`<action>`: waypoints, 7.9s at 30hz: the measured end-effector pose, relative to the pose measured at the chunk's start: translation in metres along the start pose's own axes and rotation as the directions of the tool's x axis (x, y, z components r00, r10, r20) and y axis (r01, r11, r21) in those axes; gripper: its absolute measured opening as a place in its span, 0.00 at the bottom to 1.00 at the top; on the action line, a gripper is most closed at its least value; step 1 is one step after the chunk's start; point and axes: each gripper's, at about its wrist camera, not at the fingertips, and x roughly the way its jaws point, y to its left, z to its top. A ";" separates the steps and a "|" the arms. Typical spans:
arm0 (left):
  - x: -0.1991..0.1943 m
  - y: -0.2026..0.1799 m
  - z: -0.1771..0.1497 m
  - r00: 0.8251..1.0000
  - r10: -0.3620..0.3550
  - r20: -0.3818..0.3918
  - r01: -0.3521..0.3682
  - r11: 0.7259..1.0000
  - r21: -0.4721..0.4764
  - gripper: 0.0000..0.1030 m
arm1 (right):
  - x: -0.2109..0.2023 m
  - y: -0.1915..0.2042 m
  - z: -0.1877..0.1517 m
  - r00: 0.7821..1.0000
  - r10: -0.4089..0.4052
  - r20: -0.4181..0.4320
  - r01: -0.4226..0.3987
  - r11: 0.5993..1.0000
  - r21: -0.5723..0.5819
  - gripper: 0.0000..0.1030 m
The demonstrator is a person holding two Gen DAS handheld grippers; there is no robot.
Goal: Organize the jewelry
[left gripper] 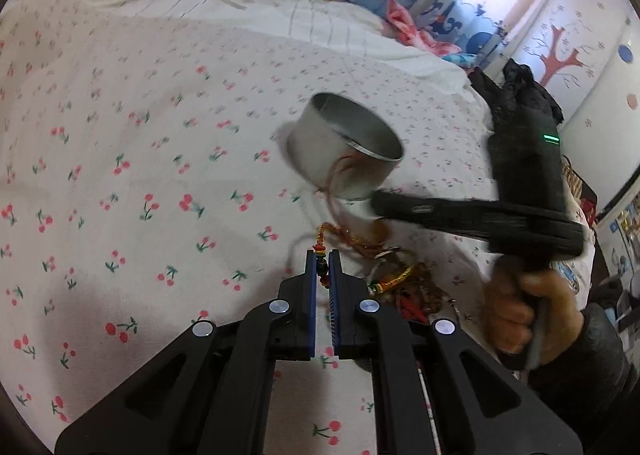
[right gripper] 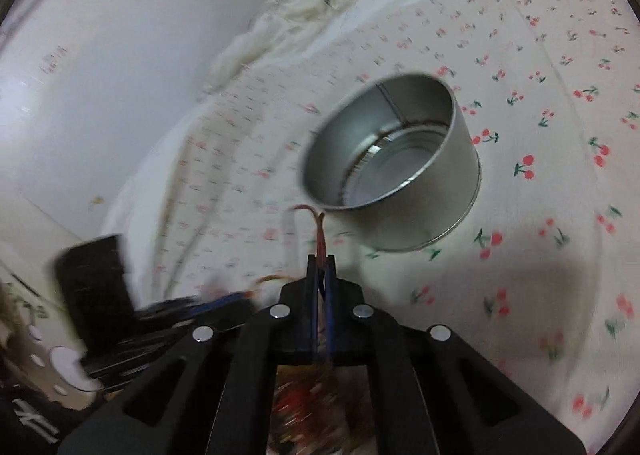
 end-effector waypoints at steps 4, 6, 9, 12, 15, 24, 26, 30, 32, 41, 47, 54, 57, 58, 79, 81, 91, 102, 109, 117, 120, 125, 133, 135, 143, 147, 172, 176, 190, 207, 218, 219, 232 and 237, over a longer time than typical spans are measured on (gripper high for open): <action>0.002 0.001 -0.001 1.000 0.012 -0.001 -0.012 1.000 -0.002 0.05 | -0.046 0.025 -0.015 0.982 0.157 0.102 -0.156 0.988 -0.019 0.03; 0.002 0.000 -0.001 1.000 0.025 -0.002 -0.024 1.000 0.007 0.05 | -0.067 0.035 -0.019 0.959 0.232 0.163 -0.229 0.973 -0.035 0.03; 0.002 -0.001 -0.002 1.000 0.016 0.004 -0.016 1.000 0.009 0.05 | -0.096 0.043 -0.022 0.930 0.281 0.237 -0.273 0.960 -0.066 0.03; -0.009 -0.009 0.000 0.999 0.000 0.032 -0.001 1.000 0.030 0.05 | -0.109 0.042 -0.018 0.932 0.250 0.264 -0.239 0.968 -0.074 0.03; -0.024 -0.022 0.006 0.998 -0.019 0.062 0.015 0.998 0.065 0.05 | -0.114 0.034 -0.016 0.943 0.195 0.270 -0.186 0.981 -0.057 0.03; -0.054 -0.063 0.061 0.985 -0.082 0.154 0.055 0.983 0.174 0.05 | -0.104 0.035 0.014 0.954 -0.018 0.299 0.036 0.998 -0.055 0.03; -0.054 -0.067 0.075 0.981 -0.098 0.169 0.067 0.981 0.180 0.05 | -0.100 0.030 0.023 0.949 -0.055 0.310 0.070 0.997 -0.037 0.03; -0.043 -0.069 0.100 0.974 -0.127 0.188 0.093 0.979 0.180 0.05 | -0.088 0.021 0.039 0.945 -0.122 0.304 0.131 0.991 -0.011 0.03; -0.032 -0.068 0.109 0.974 -0.136 0.180 0.106 0.980 0.168 0.05 | -0.079 0.017 0.046 0.944 -0.143 0.296 0.150 0.989 0.000 0.03; 0.037 -0.048 0.111 0.996 -0.073 0.050 0.067 0.991 0.115 0.05 | -0.035 0.007 0.059 0.950 -0.212 0.229 0.218 0.976 0.000 0.04; 0.052 -0.035 0.103 1.000 0.014 0.006 -0.014 0.995 0.102 0.41 | -0.006 0.002 0.062 0.937 -0.307 0.168 0.314 0.949 -0.014 0.04; 0.026 -0.028 0.102 0.995 0.082 0.056 -0.088 0.990 0.113 0.69 | 0.013 0.006 0.057 0.906 -0.408 0.110 0.418 0.904 -0.090 0.29; 0.015 -0.020 0.099 0.992 0.108 0.058 -0.113 0.989 0.091 0.70 | -0.004 0.019 0.051 0.879 -0.437 0.193 0.463 0.879 -0.119 0.53; 0.012 -0.017 0.097 0.992 0.116 0.055 -0.120 0.989 0.084 0.70 | -0.013 0.024 0.048 0.873 -0.437 0.218 0.469 0.874 -0.125 0.53; -0.015 -0.026 -0.005 0.999 -0.016 -0.033 0.021 0.988 0.153 0.71 | -0.055 0.033 -0.075 0.947 -0.321 0.002 0.314 0.924 -0.219 0.31; -0.013 -0.041 -0.006 1.000 -0.011 -0.030 0.017 0.975 0.223 0.71 | -0.052 0.033 -0.083 0.946 -0.325 -0.008 0.315 0.923 -0.219 0.31; -0.015 -0.068 -0.018 1.000 0.024 -0.007 -0.019 0.923 0.383 0.71 | -0.044 0.037 -0.093 0.935 -0.352 -0.038 0.330 0.906 -0.264 0.06; 0.001 -0.088 -0.018 1.000 0.006 0.023 -0.016 0.875 0.484 0.55 | -0.095 0.012 -0.086 0.856 -0.507 0.099 0.516 0.850 -0.109 0.06; 0.018 -0.089 -0.022 0.998 0.064 -0.016 -0.046 0.857 0.513 0.16 | -0.099 -0.006 -0.083 0.849 -0.521 0.087 0.526 0.850 -0.041 0.06; 0.020 -0.086 -0.023 0.995 0.098 -0.032 -0.066 0.843 0.534 0.16 | -0.093 -0.015 -0.082 0.853 -0.518 0.065 0.520 0.854 -0.021 0.06; 0.019 -0.089 -0.026 0.995 0.098 -0.028 -0.066 0.831 0.553 0.12 | -0.089 -0.017 -0.082 0.848 -0.528 0.056 0.529 0.848 -0.027 0.06; -0.002 -0.089 -0.015 1.000 0.019 -0.007 -0.012 0.858 0.513 0.10 | -0.095 -0.015 -0.080 0.866 -0.492 0.089 0.494 0.869 -0.006 0.06; -0.043 -0.075 0.010 0.982 -0.188 0.020 0.166 0.912 0.375 0.10 | -0.112 -0.010 -0.075 0.912 -0.374 0.169 0.371 0.927 0.048 0.06; -0.049 -0.076 0.014 0.980 -0.196 0.037 0.169 0.914 0.370 0.10 | -0.116 -0.005 -0.073 0.917 -0.348 0.198 0.346 0.937 0.045 0.06; -0.059 -0.077 0.022 0.976 -0.207 0.060 0.175 0.922 0.347 0.10 | -0.114 0.010 -0.067 0.925 -0.304 0.226 0.309 0.951 0.013 0.06; -0.061 -0.083 0.026 0.979 -0.195 0.061 0.160 0.920 0.359 0.10 | -0.108 0.022 -0.062 0.909 -0.344 0.235 0.362 0.931 -0.038 0.06; -0.027 -0.091 0.098 0.981 -0.168 0.098 0.125 0.932 0.340 0.10 | -0.073 0.032 0.000 0.831 -0.484 0.272 0.533 0.834 -0.145 0.06; -0.018 -0.092 0.107 0.980 -0.167 0.104 0.124 0.935 0.333 0.10 | -0.065 0.030 0.013 0.811 -0.514 0.280 0.567 0.809 -0.157 0.06; 0.032 -0.051 0.113 0.995 -0.083 0.058 0.070 0.977 0.201 0.10 | -0.014 0.023 0.043 0.773 -0.582 0.252 0.632 0.738 -0.236 0.06; 0.040 -0.041 0.113 0.999 0.008 0.037 -0.013 0.988 0.156 0.33 | 0.012 0.022 0.043 0.779 -0.584 0.228 0.626 0.736 -0.258 0.13; 0.012 -0.038 0.093 0.996 0.059 0.064 -0.068 0.987 0.147 0.58 | -0.055 0.030 0.010 0.822 -0.519 0.234 0.562 0.807 -0.182 0.36; 0.011 -0.038 0.088 0.996 0.066 0.054 -0.074 0.986 0.152 0.58 | -0.061 0.028 0.002 0.834 -0.507 0.219 0.544 0.821 -0.173 0.36; -0.016 -0.033 0.011 0.995 0.042 -0.086 -0.022 0.976 0.219 0.70 | -0.053 0.043 -0.067 0.932 -0.362 -0.006 0.341 0.884 -0.320 0.37; -0.016 -0.013 0.005 0.988 -0.076 -0.135 0.091 0.990 0.106 0.71 | -0.042 0.042 -0.078 0.928 -0.370 -0.048 0.328 0.870 -0.369 0.40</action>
